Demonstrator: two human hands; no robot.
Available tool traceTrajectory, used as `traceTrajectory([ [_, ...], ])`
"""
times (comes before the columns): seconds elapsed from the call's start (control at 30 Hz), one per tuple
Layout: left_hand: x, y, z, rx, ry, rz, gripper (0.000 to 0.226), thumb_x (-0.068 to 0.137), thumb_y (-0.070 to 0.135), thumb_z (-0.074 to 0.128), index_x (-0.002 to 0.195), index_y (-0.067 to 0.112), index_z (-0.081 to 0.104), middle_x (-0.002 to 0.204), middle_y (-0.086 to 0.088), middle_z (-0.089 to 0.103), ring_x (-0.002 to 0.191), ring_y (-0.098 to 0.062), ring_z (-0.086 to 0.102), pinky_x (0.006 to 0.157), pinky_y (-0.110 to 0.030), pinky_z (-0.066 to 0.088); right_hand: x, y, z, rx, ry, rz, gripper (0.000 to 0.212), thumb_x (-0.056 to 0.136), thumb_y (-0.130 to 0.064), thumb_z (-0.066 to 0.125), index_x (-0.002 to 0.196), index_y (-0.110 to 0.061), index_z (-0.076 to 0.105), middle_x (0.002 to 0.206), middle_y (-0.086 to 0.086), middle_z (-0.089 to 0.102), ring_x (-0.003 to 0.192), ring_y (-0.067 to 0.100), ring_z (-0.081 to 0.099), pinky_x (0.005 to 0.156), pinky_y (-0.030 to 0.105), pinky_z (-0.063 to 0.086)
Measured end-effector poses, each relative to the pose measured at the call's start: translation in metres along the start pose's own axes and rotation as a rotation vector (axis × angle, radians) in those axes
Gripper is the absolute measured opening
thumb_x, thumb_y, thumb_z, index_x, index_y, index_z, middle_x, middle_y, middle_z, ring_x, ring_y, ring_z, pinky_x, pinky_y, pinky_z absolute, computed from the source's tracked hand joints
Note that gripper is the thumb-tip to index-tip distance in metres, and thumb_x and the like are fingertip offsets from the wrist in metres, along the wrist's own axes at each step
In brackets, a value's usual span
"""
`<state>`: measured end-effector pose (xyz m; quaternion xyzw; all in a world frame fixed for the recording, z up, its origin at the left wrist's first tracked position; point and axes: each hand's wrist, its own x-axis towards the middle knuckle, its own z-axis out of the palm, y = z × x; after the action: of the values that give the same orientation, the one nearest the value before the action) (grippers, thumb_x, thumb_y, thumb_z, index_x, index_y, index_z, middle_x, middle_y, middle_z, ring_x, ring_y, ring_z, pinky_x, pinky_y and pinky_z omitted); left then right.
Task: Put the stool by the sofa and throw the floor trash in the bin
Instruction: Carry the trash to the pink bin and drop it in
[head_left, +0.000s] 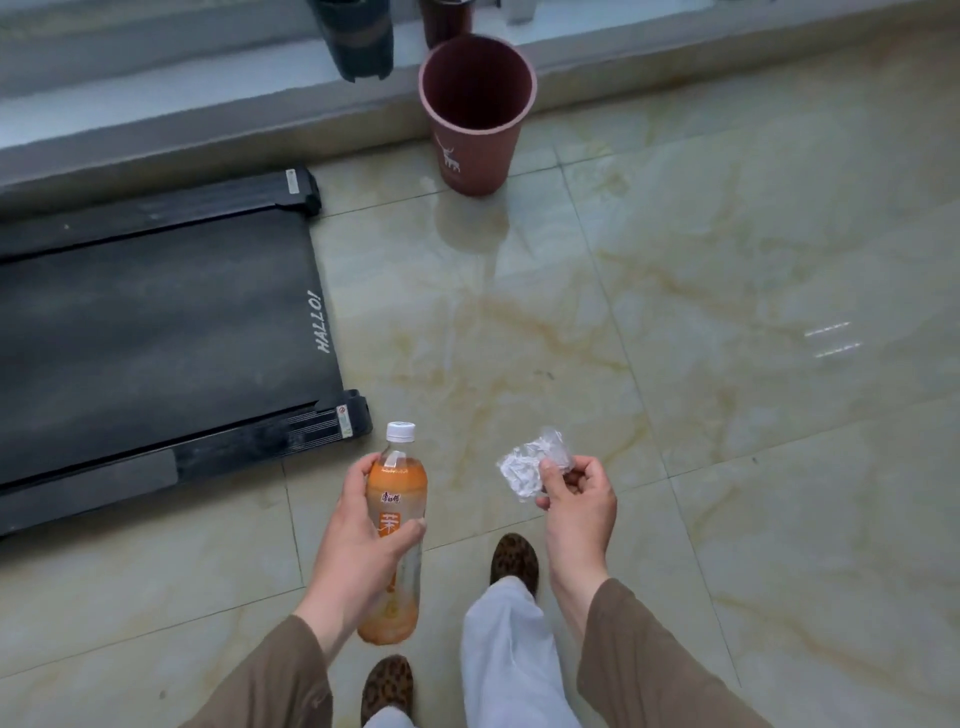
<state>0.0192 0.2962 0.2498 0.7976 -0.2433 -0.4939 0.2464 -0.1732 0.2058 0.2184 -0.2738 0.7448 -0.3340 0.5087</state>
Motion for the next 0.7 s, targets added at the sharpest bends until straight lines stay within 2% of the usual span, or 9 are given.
traceTrajectory([
  [0.13,0.036,0.053,0.02,-0.036,0.02,0.007,0.079,0.085,0.019,0.082,0.141,0.05,0.036,0.125,0.004,0.065,0.102,-0.016,0.069,0.088,-0.039,0.056,0.054,-0.052,0.009,-0.006,-0.021,-0.035,0.017,0.092,-0.011,0.071,0.082,-0.016,0.058,0.077,-0.001,0.059,0.07,0.014,0.058,0.063,0.029,0.054],
  [0.27,0.079,0.093,0.028,-0.07,0.024,0.012,0.078,0.083,0.014,0.083,0.136,0.049,0.038,0.125,0.003,0.065,0.102,-0.014,0.069,0.085,-0.03,0.054,0.098,-0.087,0.032,-0.031,-0.027,-0.04,0.02,0.091,-0.01,0.071,0.08,-0.018,0.057,0.074,-0.002,0.058,0.065,0.014,0.055,0.067,0.037,0.054],
  [0.43,0.135,0.146,0.023,-0.064,0.014,0.002,0.078,0.084,0.02,0.083,0.134,0.055,0.033,0.125,0.005,0.064,0.103,-0.011,0.068,0.082,-0.03,0.051,0.146,-0.129,0.074,-0.046,-0.046,-0.053,0.018,0.091,-0.009,0.071,0.081,-0.016,0.058,0.075,-0.001,0.061,0.067,0.014,0.058,0.063,0.033,0.054],
  [0.57,0.182,0.183,0.023,-0.069,-0.021,-0.002,0.078,0.084,0.023,0.082,0.134,0.056,0.032,0.124,0.005,0.066,0.102,-0.008,0.067,0.076,-0.022,0.047,0.193,-0.158,0.107,-0.046,-0.033,-0.037,0.018,0.091,-0.009,0.071,0.081,-0.017,0.059,0.081,0.005,0.065,0.07,0.016,0.059,0.062,0.032,0.052],
  [0.63,0.203,0.201,0.023,-0.059,-0.022,0.003,0.078,0.084,0.023,0.083,0.133,0.056,0.032,0.125,0.003,0.067,0.103,-0.011,0.068,0.077,-0.023,0.048,0.213,-0.177,0.118,-0.049,-0.05,-0.048,0.016,0.091,-0.011,0.071,0.081,-0.016,0.059,0.081,0.004,0.065,0.069,0.015,0.059,0.064,0.033,0.053],
  [0.7,0.229,0.221,0.024,-0.065,-0.008,0.009,0.079,0.082,0.024,0.084,0.132,0.057,0.033,0.126,0.002,0.068,0.105,-0.014,0.069,0.085,-0.03,0.052,0.237,-0.199,0.129,-0.062,-0.066,-0.078,0.016,0.091,-0.012,0.072,0.082,-0.015,0.059,0.078,0.001,0.063,0.065,0.012,0.058,0.066,0.034,0.054],
])
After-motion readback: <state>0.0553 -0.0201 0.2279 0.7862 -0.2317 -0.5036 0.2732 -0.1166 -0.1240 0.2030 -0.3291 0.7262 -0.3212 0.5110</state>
